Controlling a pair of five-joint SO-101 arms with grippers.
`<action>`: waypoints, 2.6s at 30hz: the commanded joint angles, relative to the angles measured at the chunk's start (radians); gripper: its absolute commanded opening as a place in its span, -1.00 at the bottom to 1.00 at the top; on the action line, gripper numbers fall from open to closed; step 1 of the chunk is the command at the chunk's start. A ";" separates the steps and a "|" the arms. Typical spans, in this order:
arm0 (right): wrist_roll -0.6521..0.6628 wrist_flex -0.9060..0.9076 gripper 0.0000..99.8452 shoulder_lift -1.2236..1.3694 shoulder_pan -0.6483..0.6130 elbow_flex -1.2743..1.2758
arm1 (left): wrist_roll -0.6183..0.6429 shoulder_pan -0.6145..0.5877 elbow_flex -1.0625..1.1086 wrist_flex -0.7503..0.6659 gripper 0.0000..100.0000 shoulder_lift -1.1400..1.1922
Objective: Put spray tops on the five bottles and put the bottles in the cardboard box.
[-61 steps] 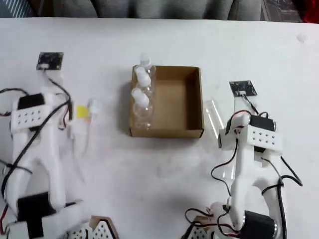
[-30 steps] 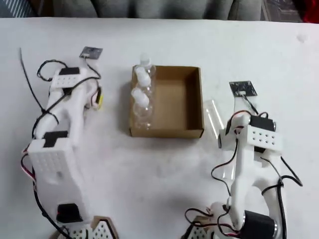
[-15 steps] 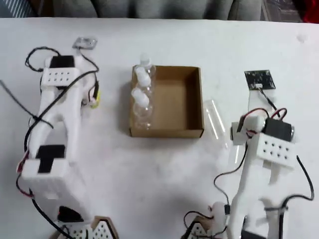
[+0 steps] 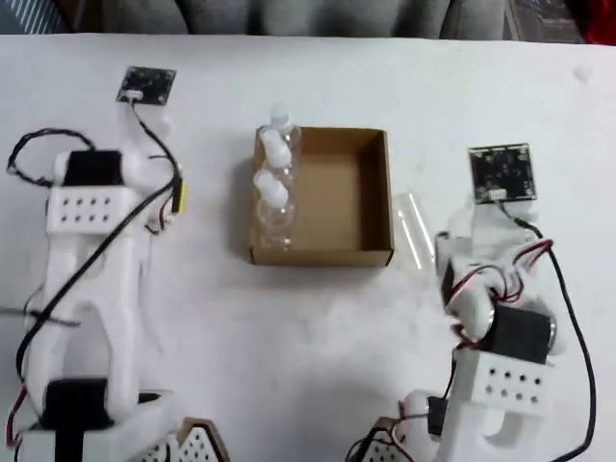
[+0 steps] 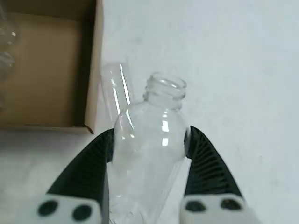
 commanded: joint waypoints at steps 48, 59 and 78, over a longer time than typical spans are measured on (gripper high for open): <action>-0.261 -0.759 -0.97 -0.510 -1.216 0.634 | 0.591 -0.008 -0.074 -0.379 -0.96 -0.751; -0.256 -0.760 -0.97 -0.541 -1.291 0.674 | 0.661 -0.002 -0.066 -0.305 -0.96 -0.857; -0.259 -0.760 -0.97 -0.541 -1.291 0.675 | 0.542 0.002 0.175 -0.330 -0.96 -1.081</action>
